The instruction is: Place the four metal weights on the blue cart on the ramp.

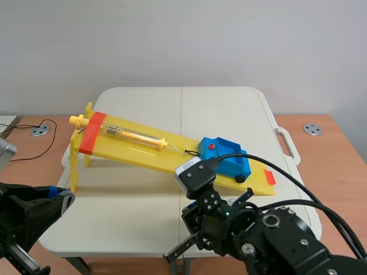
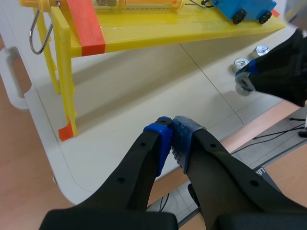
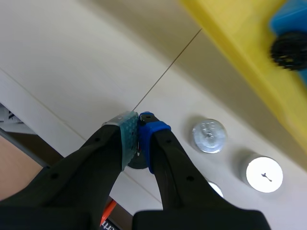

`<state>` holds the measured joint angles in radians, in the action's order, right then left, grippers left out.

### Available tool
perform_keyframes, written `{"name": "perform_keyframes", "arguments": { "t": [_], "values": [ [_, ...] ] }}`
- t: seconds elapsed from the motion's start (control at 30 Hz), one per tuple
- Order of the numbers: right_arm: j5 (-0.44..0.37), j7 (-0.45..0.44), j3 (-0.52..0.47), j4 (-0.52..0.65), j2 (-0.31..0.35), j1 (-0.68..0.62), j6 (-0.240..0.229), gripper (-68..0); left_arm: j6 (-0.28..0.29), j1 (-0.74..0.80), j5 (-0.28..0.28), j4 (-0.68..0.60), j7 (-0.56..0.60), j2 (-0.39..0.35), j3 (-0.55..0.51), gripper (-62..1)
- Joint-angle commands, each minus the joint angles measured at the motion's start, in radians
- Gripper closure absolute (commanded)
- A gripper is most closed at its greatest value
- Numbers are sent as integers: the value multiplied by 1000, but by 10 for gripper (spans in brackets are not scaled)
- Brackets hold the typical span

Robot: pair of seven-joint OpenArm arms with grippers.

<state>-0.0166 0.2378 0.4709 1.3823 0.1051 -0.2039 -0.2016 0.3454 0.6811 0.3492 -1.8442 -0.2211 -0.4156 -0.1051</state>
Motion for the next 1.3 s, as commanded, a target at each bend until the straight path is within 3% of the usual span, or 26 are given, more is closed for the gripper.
{"name": "perform_keyframes", "arguments": {
  "t": [0.0,0.17,0.4,0.57,0.7,0.9,1.27],
  "values": [
    [-80,-72,-51,177,39,0,27,-6,24,-20,74,-66,96,5,-15,-38],
    [-187,-36,-124,317,73,-91,11,-6,24,-20,74,-66,96,5,-15,-38],
    [-404,26,-289,491,74,-186,-64,-6,24,-20,74,-66,96,5,-15,-38],
    [-550,40,-417,529,62,-192,-89,-6,24,-20,74,-66,96,5,-15,-38],
    [-617,47,-511,528,14,-162,-109,-6,24,-20,74,-66,96,5,-15,-38],
    [-628,53,-555,501,-51,-71,-114,-6,24,-20,74,-66,96,5,-15,-38],
    [-627,45,-558,313,-138,124,-134,-6,24,-20,74,-66,96,5,-15,-38]
  ]
}}
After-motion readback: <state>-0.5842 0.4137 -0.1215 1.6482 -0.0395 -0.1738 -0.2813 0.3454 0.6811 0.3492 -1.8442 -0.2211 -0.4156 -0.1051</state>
